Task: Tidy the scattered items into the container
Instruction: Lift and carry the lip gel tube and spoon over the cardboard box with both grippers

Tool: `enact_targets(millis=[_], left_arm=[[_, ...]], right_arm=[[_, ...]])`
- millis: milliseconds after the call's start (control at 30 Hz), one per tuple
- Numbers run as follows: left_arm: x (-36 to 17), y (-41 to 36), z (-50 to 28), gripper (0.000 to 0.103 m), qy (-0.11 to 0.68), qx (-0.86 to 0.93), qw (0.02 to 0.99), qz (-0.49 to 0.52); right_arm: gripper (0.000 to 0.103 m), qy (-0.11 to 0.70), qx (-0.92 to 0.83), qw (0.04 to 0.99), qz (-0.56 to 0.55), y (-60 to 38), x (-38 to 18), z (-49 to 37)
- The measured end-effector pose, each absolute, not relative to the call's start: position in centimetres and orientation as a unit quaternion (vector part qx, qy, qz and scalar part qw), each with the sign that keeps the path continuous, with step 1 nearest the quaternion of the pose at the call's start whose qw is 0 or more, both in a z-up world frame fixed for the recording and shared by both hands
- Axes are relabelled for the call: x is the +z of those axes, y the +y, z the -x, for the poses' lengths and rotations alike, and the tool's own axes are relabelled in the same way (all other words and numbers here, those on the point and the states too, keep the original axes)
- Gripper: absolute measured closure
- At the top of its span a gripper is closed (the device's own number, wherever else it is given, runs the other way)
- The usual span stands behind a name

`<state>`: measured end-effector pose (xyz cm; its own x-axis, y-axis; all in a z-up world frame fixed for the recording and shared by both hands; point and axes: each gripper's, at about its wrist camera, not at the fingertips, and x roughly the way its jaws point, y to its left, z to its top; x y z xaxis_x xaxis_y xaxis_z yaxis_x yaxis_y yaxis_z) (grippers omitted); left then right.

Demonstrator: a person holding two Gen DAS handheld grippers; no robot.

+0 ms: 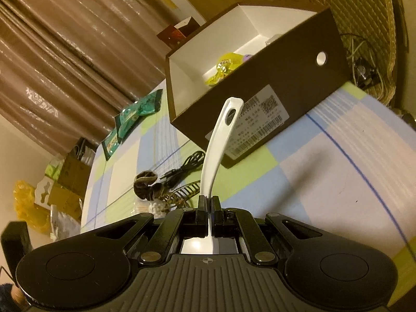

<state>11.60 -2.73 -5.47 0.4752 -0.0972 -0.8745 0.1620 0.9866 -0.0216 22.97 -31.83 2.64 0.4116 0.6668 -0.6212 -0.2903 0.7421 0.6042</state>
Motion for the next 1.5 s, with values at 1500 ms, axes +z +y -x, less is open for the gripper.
enact_targets(millis=[1500], left_arm=[[2.4, -12.2, -19.4, 0.09, 0.408, -0.114, 0.905, 0.032]], right_arm=[[0.103, 0.39, 0.381, 0.828, -0.134, -37.3, 11.8, -31.0]])
